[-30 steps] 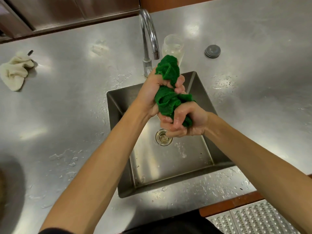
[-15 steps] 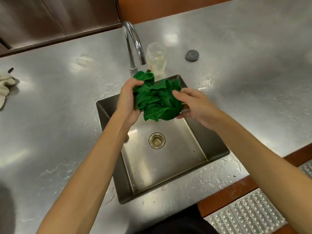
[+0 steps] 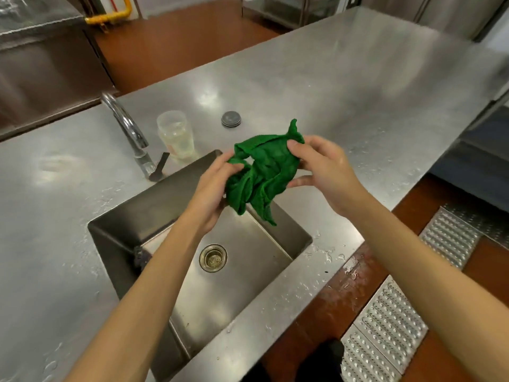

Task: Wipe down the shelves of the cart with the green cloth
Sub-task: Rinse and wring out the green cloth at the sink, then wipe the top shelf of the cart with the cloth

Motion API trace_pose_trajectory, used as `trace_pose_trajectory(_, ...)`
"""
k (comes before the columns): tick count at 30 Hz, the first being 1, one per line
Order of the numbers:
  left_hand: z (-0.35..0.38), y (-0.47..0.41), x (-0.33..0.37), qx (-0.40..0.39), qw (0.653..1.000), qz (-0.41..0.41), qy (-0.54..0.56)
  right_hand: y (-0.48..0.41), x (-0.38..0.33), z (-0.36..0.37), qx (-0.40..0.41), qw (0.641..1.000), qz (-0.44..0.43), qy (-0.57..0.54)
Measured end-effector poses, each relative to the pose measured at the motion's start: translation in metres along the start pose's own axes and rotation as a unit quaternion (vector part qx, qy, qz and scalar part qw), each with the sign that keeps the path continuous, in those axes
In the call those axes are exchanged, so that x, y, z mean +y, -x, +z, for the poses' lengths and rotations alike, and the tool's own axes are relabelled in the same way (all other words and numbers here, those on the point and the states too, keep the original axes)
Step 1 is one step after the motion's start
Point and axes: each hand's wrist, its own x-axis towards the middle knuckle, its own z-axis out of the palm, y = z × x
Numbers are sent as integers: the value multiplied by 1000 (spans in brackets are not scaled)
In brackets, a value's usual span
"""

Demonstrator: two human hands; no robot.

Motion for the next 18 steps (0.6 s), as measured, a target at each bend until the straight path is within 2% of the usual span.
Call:
trace_pose_trajectory(7,110,-3,-6,-111,992,22,-64,23,-19,-96,57,996,-68,-16)
trace_pose_trajectory(9,146,-2,-11,-126,990,32,-64,32,-25,-128,72,993,-88,-7)
trace_pose_trajectory(12,209,-1,-13,-191,978,63,-54,47,-33,-179,100,988,-117,21)
trace_pose_trajectory(18,343,-16,-14,-154,972,144,-102,76,-52,-295,156,975,-148,53)
